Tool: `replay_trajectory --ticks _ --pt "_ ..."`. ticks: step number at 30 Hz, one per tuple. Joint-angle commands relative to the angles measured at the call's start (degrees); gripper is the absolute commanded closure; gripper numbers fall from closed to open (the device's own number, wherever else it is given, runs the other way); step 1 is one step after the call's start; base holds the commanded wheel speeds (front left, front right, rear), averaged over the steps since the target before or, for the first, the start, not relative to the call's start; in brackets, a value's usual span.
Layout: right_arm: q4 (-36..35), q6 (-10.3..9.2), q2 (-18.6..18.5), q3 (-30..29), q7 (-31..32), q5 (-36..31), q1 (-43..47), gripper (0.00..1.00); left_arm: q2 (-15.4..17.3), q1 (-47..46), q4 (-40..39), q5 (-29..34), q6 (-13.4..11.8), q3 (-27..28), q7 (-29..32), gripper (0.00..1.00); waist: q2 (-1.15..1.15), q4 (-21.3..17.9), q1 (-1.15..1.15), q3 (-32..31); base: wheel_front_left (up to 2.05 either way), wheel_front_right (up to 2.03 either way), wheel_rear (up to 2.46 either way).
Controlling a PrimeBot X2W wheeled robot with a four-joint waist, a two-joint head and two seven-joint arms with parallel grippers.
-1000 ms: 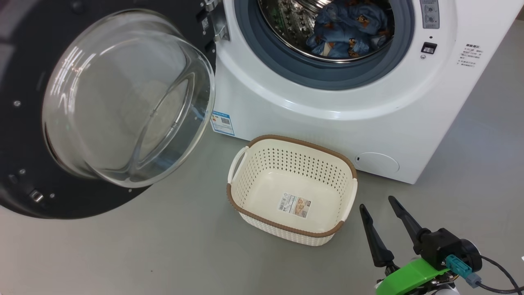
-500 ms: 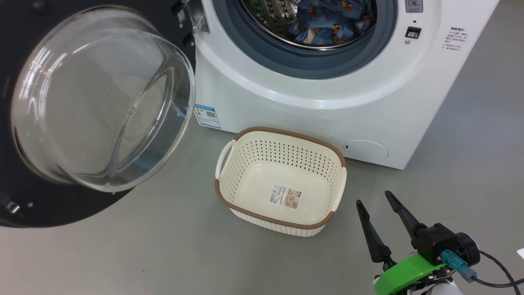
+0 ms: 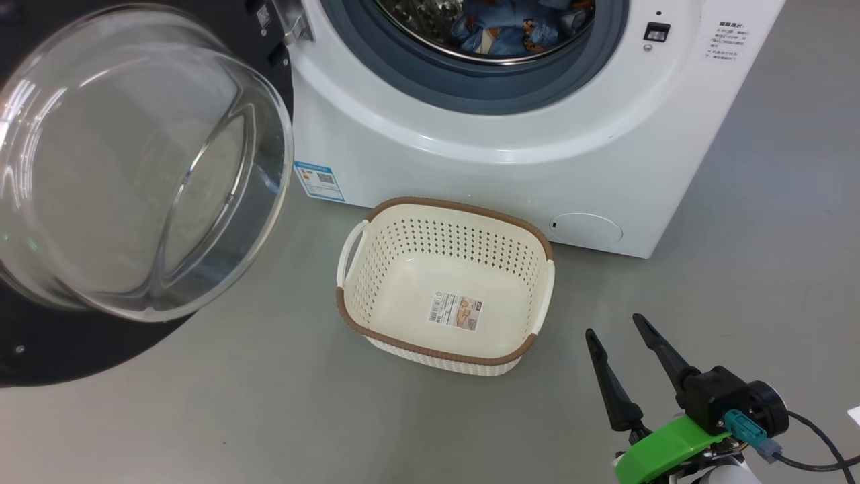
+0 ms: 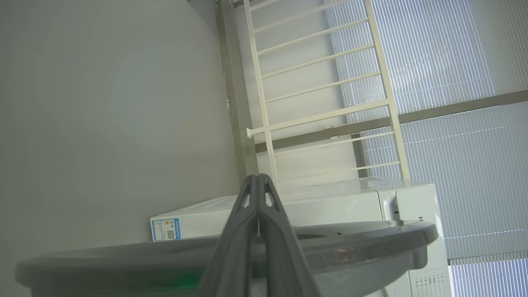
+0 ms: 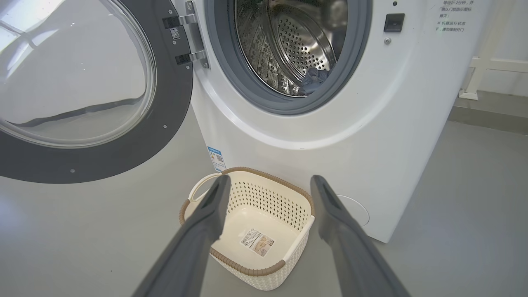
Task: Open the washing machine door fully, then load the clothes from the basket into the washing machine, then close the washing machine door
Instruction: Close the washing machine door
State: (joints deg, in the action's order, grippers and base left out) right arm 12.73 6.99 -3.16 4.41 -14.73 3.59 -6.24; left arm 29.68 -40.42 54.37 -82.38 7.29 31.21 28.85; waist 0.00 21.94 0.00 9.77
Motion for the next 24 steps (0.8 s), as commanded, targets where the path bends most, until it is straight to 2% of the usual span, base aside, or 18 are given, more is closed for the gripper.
replay_trajectory --ticks 1,15,24 --pt "-1.1 0.50 0.3 1.2 -0.3 -0.2 -2.1 0.00 4.4 0.3 -1.2 -0.6 0.2 0.5 0.9 1.00 0.00 -0.1 0.00 0.1 0.00 0.00 0.00" --pt "-0.9 0.50 0.3 1.5 -0.3 0.3 -2.5 0.00 2.4 3.0 -5.7 -3.1 0.2 -0.8 8.1 1.00 0.00 -0.4 0.00 0.1 0.00 0.00 0.00" --pt "-0.6 0.50 0.3 1.5 -0.3 0.7 -2.3 0.00 0.4 4.9 -8.5 -7.0 0.2 0.1 14.5 1.00 0.00 -0.3 0.00 -0.4 0.00 0.00 0.00"
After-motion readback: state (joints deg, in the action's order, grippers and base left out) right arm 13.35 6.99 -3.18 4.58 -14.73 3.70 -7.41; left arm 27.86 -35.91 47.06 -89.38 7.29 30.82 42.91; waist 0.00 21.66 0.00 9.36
